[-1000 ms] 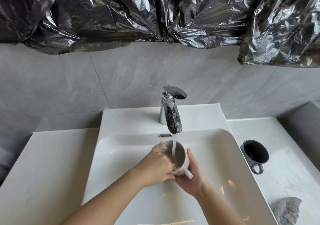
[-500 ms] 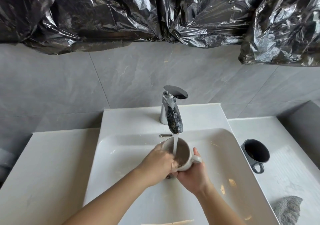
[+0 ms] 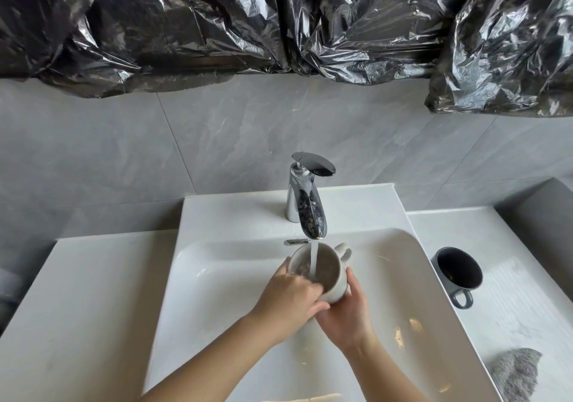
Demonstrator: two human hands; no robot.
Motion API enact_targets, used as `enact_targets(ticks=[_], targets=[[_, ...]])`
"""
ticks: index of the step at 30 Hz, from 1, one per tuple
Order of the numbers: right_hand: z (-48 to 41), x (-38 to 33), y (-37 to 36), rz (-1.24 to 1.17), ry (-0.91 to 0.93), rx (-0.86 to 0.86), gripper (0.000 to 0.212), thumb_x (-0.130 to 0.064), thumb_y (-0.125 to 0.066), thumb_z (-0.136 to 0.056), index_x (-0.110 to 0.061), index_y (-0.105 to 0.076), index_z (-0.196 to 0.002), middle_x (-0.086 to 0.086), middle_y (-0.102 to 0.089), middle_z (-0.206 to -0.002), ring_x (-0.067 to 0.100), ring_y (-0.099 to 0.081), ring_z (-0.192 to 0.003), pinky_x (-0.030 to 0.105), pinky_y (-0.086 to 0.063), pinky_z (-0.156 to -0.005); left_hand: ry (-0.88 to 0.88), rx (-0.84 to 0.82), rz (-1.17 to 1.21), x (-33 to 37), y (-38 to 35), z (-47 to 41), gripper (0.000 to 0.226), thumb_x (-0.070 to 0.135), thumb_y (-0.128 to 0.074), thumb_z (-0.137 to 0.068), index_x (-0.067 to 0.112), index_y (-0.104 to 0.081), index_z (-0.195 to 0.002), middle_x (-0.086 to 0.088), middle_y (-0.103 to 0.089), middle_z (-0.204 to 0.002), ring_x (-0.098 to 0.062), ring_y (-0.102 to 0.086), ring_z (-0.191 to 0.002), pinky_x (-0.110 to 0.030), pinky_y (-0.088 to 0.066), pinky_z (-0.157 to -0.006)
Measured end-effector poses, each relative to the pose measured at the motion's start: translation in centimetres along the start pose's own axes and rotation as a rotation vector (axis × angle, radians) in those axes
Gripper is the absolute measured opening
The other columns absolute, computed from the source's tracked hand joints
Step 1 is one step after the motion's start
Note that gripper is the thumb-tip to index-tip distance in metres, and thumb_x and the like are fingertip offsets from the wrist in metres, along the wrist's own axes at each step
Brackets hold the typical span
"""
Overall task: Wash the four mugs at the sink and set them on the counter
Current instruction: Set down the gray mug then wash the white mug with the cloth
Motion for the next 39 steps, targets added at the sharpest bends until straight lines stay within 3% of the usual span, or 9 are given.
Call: enact_targets(ticks=[5,8,10,17,22,26,32,36,39], targets=[[-0.1,0.0,0.7,0.062,-0.083,0.058,0.063,-0.051,-0.036,-0.094,-0.005,-0.060,-0.131,0.022,-0.063,-0.127,0.036,-0.066,-0.105,0.040,-0.054,-0.072,0.003,-0.076,-0.002,-1.5,0.0,0.5,0.037,0.040,-0.059,-0.087,0.015,-0.066,-0.114,-0.007,-0.066,-0.121,-0.029,-0.047,-0.129,-0.058,-0.015,-0.116],[0.2,-0.2,0.3,0.052,-0.010,0.004,0.025,-0.013,-0.038,-0.105,-0.011,-0.059,-0.118,-0.011,-0.077,-0.088,0.003,-0.072,-0.080,0.018,-0.055,-0.066,-0.026,-0.026,-0.052,-1.3,0.1,0.6,0.029,0.042,-0.072,-0.077,0.022,-0.070,-0.097,0.003,-0.073,-0.093,-0.020,-0.063,-0.105,-0.059,-0.014,-0.114],[0.2,0.2,0.2,0.007,-0.024,-0.039,0.034,-0.025,-0.041,-0.102,-0.009,-0.068,-0.113,-0.001,-0.077,-0.099,0.013,-0.073,-0.089,0.025,-0.058,-0.072,0.030,0.024,0.085,-1.0,0.0,0.5,0.022,0.039,-0.078,-0.070,0.021,-0.066,-0.076,0.008,-0.067,-0.069,-0.014,-0.067,-0.079,-0.061,-0.029,-0.110],[-0.7,0.2,0.9,0.150,-0.101,0.043,0.068,-0.058,-0.034,-0.093,-0.006,-0.067,-0.122,0.026,-0.062,-0.127,0.038,-0.066,-0.103,0.040,-0.056,-0.071,-0.056,-0.126,-0.140,-2.4,0.1,0.8,0.029,0.039,-0.057,-0.091,0.018,-0.069,-0.107,-0.002,-0.071,-0.098,-0.026,-0.059,-0.113,-0.060,0.013,-0.114],[-0.3,0.1,0.9,0.028,-0.170,-0.029,0.032,-0.006,-0.057,-0.096,-0.025,-0.051,-0.121,-0.033,-0.069,-0.083,-0.011,-0.066,-0.076,0.009,-0.051,-0.067,0.039,0.010,0.095,-1.5,-0.5,0.5,0.032,0.037,-0.061,-0.085,0.011,-0.069,-0.103,-0.006,-0.073,-0.103,-0.026,-0.046,-0.133,-0.044,0.010,-0.120],[-0.3,0.4,1.0,0.142,-0.048,-0.001,0.055,-0.043,-0.033,-0.098,-0.007,-0.068,-0.121,0.021,-0.068,-0.117,0.034,-0.069,-0.098,0.041,-0.056,-0.075,0.034,-0.008,0.095,-2.0,-0.5,0.6,0.034,0.044,-0.064,-0.082,0.012,-0.069,-0.095,-0.001,-0.072,-0.093,-0.023,-0.055,-0.121,-0.048,-0.008,-0.121],[-0.4,0.9,0.6,0.093,-0.104,-0.017,0.060,-0.050,-0.041,-0.092,-0.006,-0.070,-0.119,0.021,-0.065,-0.124,0.036,-0.063,-0.106,0.044,-0.043,-0.088,-0.045,-0.077,-0.062,-2.2,0.4,0.1,0.040,0.033,-0.074,-0.073,0.019,-0.070,-0.110,-0.001,-0.073,-0.106,-0.028,-0.055,-0.123,-0.062,-0.010,-0.115],[-0.4,0.9,0.2,0.111,-0.069,-0.055,0.042,-0.040,-0.069,-0.081,-0.019,-0.066,-0.117,0.005,-0.074,-0.104,0.021,-0.070,-0.093,0.046,-0.047,-0.083,0.100,0.095,0.127,-1.5,-1.1,0.0,0.037,0.043,-0.068,-0.073,0.014,-0.073,-0.096,0.001,-0.074,-0.083,-0.024,-0.061,-0.115,-0.033,0.014,-0.119],[-0.3,0.4,0.0,0.106,-0.073,-0.030,0.064,-0.055,-0.040,-0.089,-0.010,-0.065,-0.126,0.021,-0.067,-0.120,0.034,-0.068,-0.098,0.040,-0.050,-0.073,0.096,0.089,0.129,-2.1,-0.4,0.0,0.043,0.045,-0.067,-0.076,0.014,-0.070,-0.105,-0.001,-0.073,-0.100,-0.021,-0.047,-0.131,-0.034,0.016,-0.118]])
Point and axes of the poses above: each hand's wrist, its own z-axis away from the middle knuckle, its own y-axis out of the back of the hand, x = y × z, the point moved 3 cm from there along -z, towards the middle knuckle
